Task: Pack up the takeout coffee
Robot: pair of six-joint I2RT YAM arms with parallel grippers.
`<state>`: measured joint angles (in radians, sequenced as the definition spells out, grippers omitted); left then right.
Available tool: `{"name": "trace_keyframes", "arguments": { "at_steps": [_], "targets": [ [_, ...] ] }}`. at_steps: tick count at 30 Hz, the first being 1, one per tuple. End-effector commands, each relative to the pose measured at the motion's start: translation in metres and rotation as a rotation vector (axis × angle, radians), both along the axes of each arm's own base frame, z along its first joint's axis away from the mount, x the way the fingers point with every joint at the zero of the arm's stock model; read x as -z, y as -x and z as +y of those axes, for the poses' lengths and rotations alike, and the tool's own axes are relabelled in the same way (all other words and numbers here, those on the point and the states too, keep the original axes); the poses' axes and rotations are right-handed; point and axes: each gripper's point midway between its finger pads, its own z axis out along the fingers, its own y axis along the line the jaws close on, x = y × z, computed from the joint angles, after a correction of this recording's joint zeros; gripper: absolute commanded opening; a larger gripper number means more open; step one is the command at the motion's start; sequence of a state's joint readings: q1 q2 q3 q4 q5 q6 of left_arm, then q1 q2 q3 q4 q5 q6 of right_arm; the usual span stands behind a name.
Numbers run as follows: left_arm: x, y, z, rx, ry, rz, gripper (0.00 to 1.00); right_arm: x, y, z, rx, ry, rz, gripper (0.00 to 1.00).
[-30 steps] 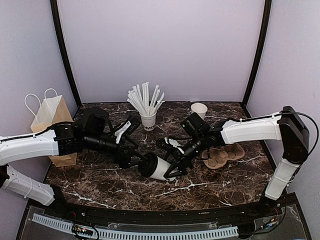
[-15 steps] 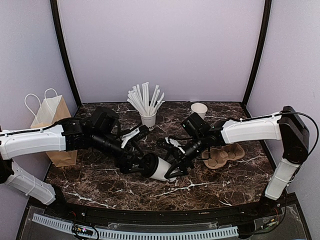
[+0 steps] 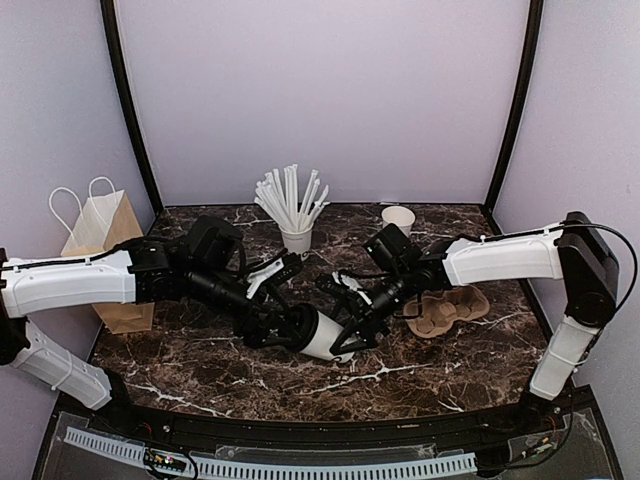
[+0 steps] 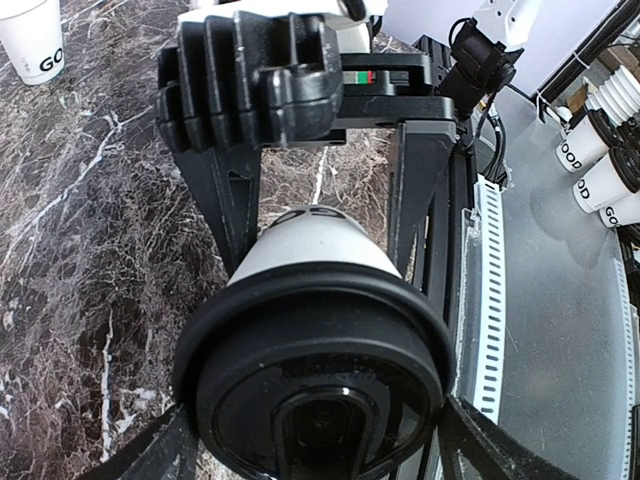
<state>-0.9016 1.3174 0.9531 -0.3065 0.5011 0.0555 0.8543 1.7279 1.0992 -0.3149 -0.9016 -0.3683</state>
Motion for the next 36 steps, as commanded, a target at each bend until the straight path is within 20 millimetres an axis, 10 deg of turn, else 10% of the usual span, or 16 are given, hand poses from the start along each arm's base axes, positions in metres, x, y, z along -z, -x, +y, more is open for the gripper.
{"name": "trace_keyframes", "arguments": {
  "at_steps": [1,17,29,36],
  "targets": [
    [-0.004,-0.006,-0.005,-0.012,0.016,-0.026,0.85,-0.009,-0.004,0.005,-0.005,-0.034,0.002,0.73],
    [-0.004,-0.002,0.003,-0.018,-0.033,-0.004,0.74,0.005,-0.018,-0.004,0.048,0.034,-0.033,0.9],
    [0.03,0.0,0.052,-0.083,-0.406,0.064,0.68,-0.002,-0.049,-0.037,0.124,0.033,0.028,0.99],
    [0.032,-0.014,0.046,-0.071,-0.551,0.054,0.67,-0.001,-0.051,-0.036,0.135,0.019,0.059,0.99]
  ]
}}
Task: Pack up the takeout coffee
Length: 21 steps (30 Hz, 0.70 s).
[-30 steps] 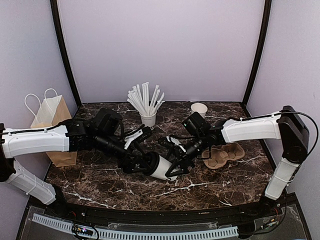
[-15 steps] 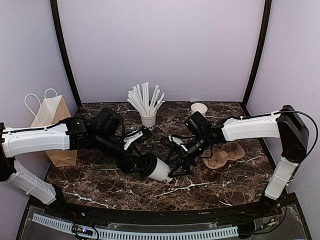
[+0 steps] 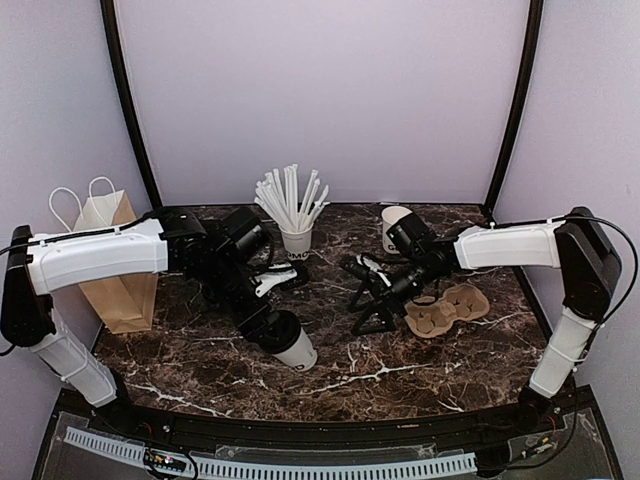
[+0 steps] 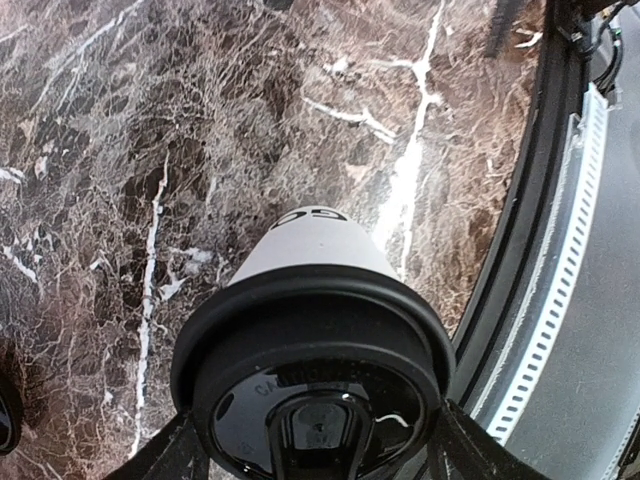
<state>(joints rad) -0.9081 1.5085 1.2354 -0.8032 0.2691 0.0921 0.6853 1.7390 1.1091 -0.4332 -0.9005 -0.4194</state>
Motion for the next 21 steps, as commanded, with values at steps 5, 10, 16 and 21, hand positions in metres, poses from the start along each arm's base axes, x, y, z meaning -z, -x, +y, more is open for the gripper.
{"name": "trace_keyframes", "arguments": {
  "at_steps": [5,10,16,21],
  "targets": [
    [0.002,-0.002,0.002,0.062,-0.184,-0.005,0.74,-0.009,0.0,0.006,-0.004,-0.043,0.024,0.99],
    [0.001,-0.007,-0.008,0.092,-0.229,-0.063,0.98,-0.006,0.0,0.006,-0.001,-0.034,0.042,0.99],
    [-0.023,-0.018,-0.017,0.091,-0.15,-0.161,0.99,-0.008,0.004,0.005,-0.017,-0.035,0.058,0.98],
    [-0.068,-0.02,-0.014,0.01,0.011,-0.267,0.99,-0.011,0.002,0.005,-0.004,-0.022,0.065,0.97]
  ]
}}
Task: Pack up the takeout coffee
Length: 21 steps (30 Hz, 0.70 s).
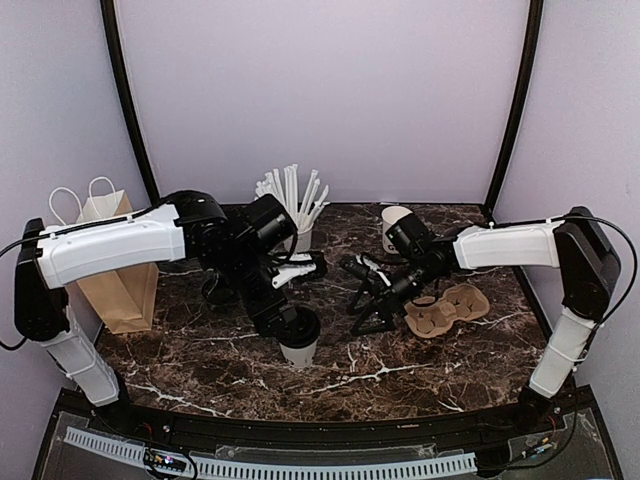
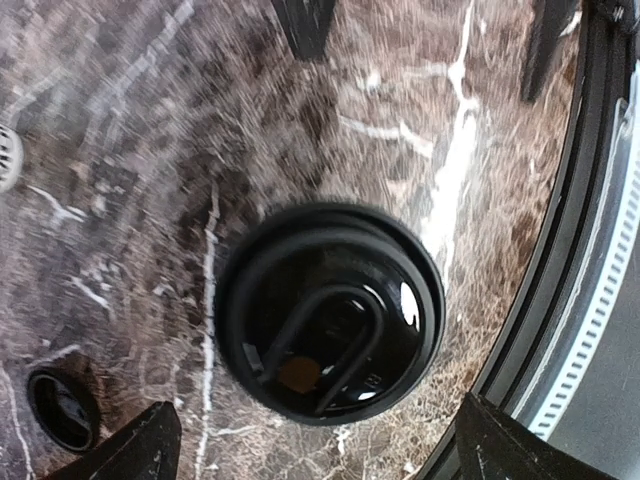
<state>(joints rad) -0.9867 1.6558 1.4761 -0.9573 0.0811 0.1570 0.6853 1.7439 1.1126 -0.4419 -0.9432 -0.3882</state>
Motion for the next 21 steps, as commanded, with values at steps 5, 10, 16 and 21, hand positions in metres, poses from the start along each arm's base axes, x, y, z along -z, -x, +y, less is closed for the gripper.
{"name": "trace_keyframes", "arguments": {
  "at_steps": [5,10,16,21],
  "targets": [
    [-0.103,-0.013,0.013,-0.325,0.555,-0.241,0.99,-0.011,-0.026,0.013,0.114,0.059,0.051,0.93],
    [-0.07,-0.025,0.045,-0.727,0.677,-0.147,0.88,-0.018,-0.027,0.022,0.168,0.038,0.178,0.82],
    [-0.029,-0.028,0.059,-0.923,0.82,0.155,0.64,-0.019,-0.011,0.028,0.161,0.028,0.408,0.64],
    [-0.015,-0.022,0.048,-0.892,0.883,0.274,0.56,-0.013,0.004,0.038,0.121,0.041,0.469,0.42]
  ]
}}
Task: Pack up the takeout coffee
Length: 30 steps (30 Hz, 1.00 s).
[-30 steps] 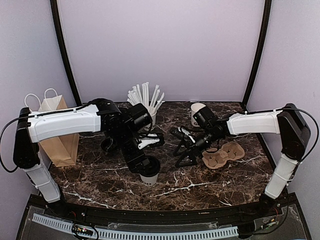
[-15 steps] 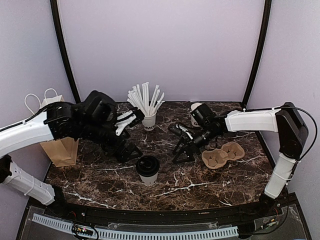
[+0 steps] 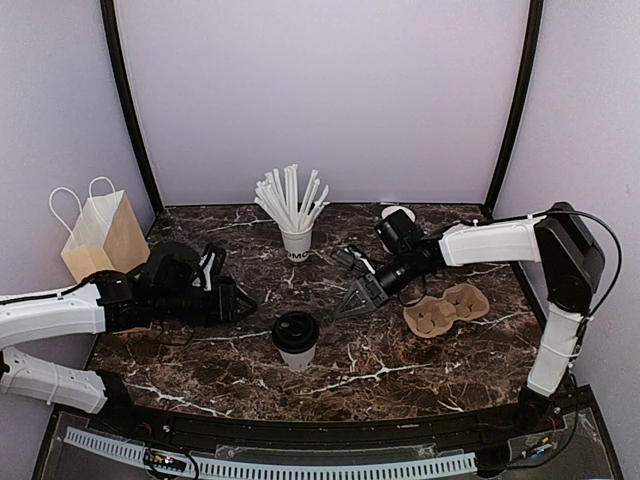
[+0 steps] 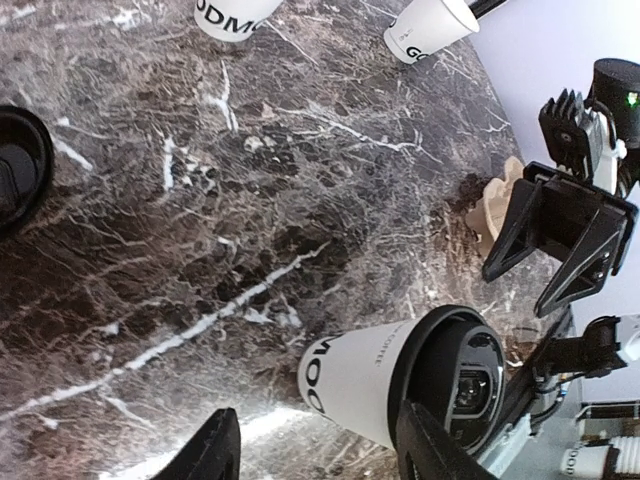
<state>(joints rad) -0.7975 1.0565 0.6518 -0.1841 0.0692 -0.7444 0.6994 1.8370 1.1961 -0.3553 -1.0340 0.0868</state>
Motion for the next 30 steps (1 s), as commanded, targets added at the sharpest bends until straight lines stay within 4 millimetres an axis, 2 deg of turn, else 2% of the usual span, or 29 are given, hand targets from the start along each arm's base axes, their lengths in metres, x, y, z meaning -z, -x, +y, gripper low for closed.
{"name": "trace_keyframes", "arguments": {
  "at_steps": [1,5,12,16,22,30],
  "targets": [
    [-0.029,0.003,-0.033,0.047,0.269,0.034,0.56,0.001,0.017,0.012,-0.044,-0.026,0.113,0.4],
    [-0.018,0.006,-0.041,0.074,0.295,0.081,0.52,0.005,0.02,0.021,-0.061,-0.023,0.143,0.37],
    [-0.006,0.007,-0.043,0.068,0.283,0.122,0.47,0.003,0.017,0.027,-0.068,-0.039,0.168,0.36],
    [0.001,0.009,-0.039,0.043,0.29,0.142,0.44,0.0,0.017,0.032,-0.08,-0.051,0.171,0.41],
    [0.01,0.014,-0.04,0.051,0.301,0.17,0.37,0.003,0.013,0.037,-0.077,-0.048,0.191,0.4],
    [0.016,0.018,-0.047,0.095,0.304,0.196,0.35,0.007,0.011,0.039,-0.083,-0.045,0.209,0.39]
  ]
}}
